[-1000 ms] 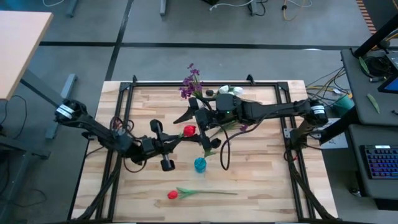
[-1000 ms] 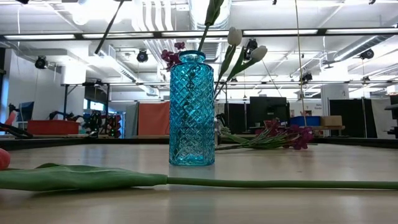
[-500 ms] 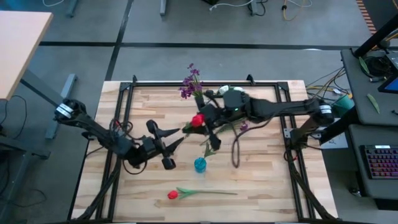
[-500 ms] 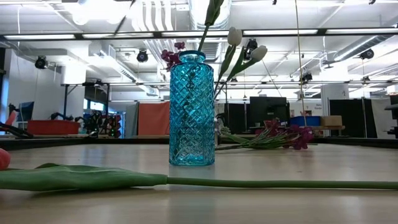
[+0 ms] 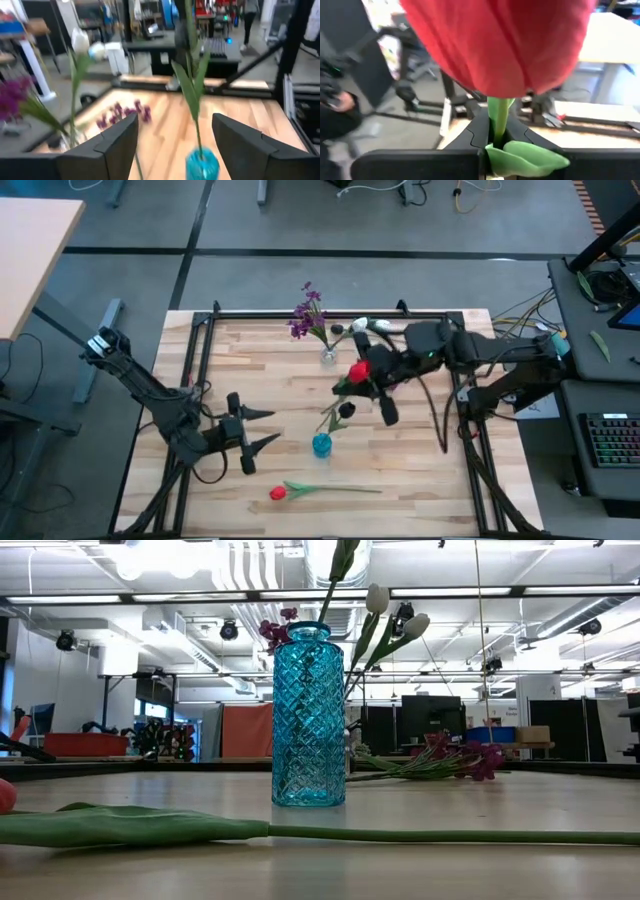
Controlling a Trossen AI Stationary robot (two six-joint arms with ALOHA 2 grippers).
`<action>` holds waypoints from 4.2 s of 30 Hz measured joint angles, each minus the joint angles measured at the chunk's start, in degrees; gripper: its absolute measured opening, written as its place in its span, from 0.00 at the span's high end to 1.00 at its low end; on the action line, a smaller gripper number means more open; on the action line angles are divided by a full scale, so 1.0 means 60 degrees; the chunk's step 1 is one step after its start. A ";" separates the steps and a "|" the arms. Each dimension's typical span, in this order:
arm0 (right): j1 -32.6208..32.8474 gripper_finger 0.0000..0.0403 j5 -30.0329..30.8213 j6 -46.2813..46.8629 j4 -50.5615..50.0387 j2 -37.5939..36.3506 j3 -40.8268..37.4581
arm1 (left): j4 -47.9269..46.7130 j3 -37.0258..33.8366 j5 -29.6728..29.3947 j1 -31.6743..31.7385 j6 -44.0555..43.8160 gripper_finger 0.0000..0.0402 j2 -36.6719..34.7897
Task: Sort flowers into vase by color
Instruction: Put the top red flower into the blue vase, then put the violet flowers into the transparent vase
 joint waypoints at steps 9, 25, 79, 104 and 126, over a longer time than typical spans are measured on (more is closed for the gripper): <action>0.0341 0.96 0.0351 -0.0356 -0.0093 0.0784 -0.0240 | -0.1121 0.0004 0.0010 -0.0072 -0.1557 0.41 0.0132; 0.0345 0.94 0.0346 -0.0298 -0.0555 0.1377 -0.0244 | -0.1119 0.0025 0.0010 -0.0069 -0.1558 0.42 0.0150; 0.0483 0.45 0.4779 0.3271 -0.7989 0.0010 0.1053 | -0.1122 0.0036 -0.0089 -0.0061 -0.1736 0.42 0.0226; 0.0443 0.56 0.7504 0.7696 0.3725 -0.0128 -0.9273 | -0.1222 0.0007 -0.0081 -0.0059 -0.1732 0.41 0.0230; -0.0530 0.83 0.7930 0.7702 0.6463 0.3574 -0.9333 | -0.1280 -0.0022 -0.0083 -0.0009 -0.1623 0.41 0.0465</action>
